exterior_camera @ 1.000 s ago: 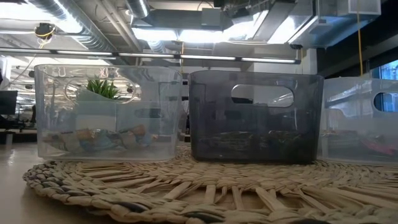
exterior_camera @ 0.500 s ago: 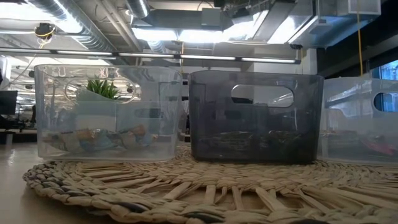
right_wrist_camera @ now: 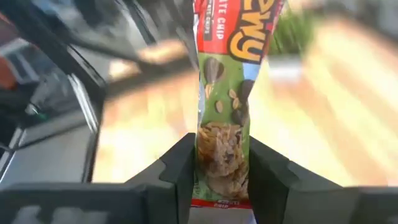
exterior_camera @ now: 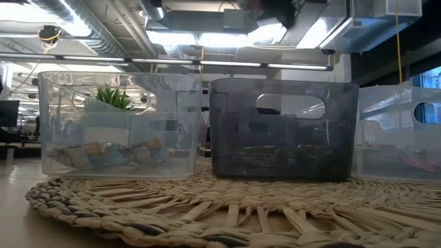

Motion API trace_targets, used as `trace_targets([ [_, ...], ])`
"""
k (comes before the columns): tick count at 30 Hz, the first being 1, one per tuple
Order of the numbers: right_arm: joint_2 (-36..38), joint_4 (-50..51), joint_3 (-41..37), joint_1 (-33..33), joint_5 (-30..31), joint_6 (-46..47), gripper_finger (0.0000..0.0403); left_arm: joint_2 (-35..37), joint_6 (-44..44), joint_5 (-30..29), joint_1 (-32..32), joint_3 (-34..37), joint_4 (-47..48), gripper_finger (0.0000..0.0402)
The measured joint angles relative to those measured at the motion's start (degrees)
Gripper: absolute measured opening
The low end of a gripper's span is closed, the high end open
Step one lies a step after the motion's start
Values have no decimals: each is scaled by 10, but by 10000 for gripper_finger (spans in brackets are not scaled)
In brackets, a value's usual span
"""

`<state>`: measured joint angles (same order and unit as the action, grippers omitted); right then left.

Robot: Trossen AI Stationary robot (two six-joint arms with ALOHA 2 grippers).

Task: Pick and place Granola Bars by type
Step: Put the red granola bar into the right transparent bin

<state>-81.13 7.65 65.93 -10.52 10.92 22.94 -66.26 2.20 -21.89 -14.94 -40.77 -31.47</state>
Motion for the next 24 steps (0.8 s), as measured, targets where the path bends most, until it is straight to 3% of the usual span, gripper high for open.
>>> trace_targets([
  [7, 25, 271, 0, -15, -5, 214, 124, -1, -2, -3, 2, 0, 30, 202],
  [10, 25, 352, -4, -37, -15, 300, 124, 0, -2, -30, 2, 0, 30, 199],
  [16, 25, 378, -39, -88, -22, 430, 124, -1, 1, -56, 6, 0, 30, 194],
  [24, 25, 376, -102, -127, -36, 522, 124, -2, 23, -48, 38, 0, 30, 194],
])
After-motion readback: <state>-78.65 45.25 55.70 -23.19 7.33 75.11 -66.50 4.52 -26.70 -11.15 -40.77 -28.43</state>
